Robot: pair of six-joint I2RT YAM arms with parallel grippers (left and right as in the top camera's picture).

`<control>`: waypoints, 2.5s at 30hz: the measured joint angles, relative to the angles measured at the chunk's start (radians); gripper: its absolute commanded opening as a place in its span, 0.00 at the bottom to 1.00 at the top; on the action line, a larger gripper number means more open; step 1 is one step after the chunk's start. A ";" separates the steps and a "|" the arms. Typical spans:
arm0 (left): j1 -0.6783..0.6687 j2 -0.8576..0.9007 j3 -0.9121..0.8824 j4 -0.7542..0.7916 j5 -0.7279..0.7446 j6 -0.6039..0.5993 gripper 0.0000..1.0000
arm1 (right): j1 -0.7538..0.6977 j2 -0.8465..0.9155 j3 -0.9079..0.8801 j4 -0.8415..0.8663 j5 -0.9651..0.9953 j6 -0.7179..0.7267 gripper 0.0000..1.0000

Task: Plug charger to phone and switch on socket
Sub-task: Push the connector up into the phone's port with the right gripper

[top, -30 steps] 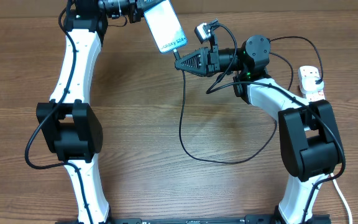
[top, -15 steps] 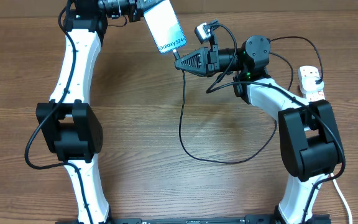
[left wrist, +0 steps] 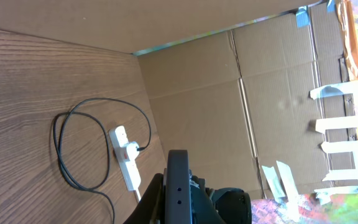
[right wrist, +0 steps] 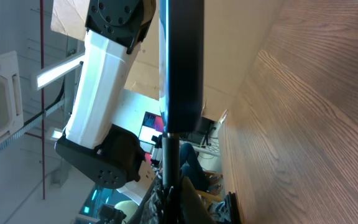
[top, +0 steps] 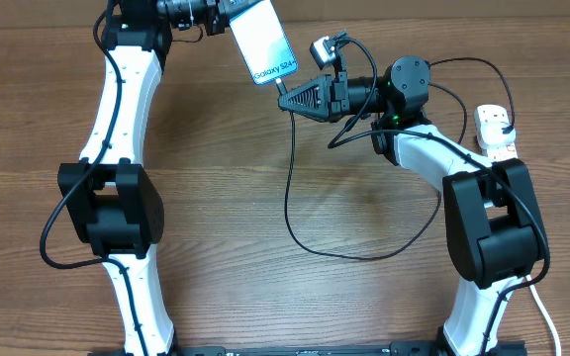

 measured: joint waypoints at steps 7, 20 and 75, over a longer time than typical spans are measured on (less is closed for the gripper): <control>0.000 0.000 0.000 0.003 0.005 0.001 0.04 | 0.002 0.000 0.000 0.000 0.002 -0.001 0.04; 0.000 0.000 0.000 0.006 0.014 0.001 0.04 | 0.005 0.000 0.000 -0.001 -0.001 -0.003 0.04; -0.004 0.000 0.000 0.007 0.075 0.035 0.04 | 0.013 0.000 0.000 -0.001 -0.010 -0.024 0.08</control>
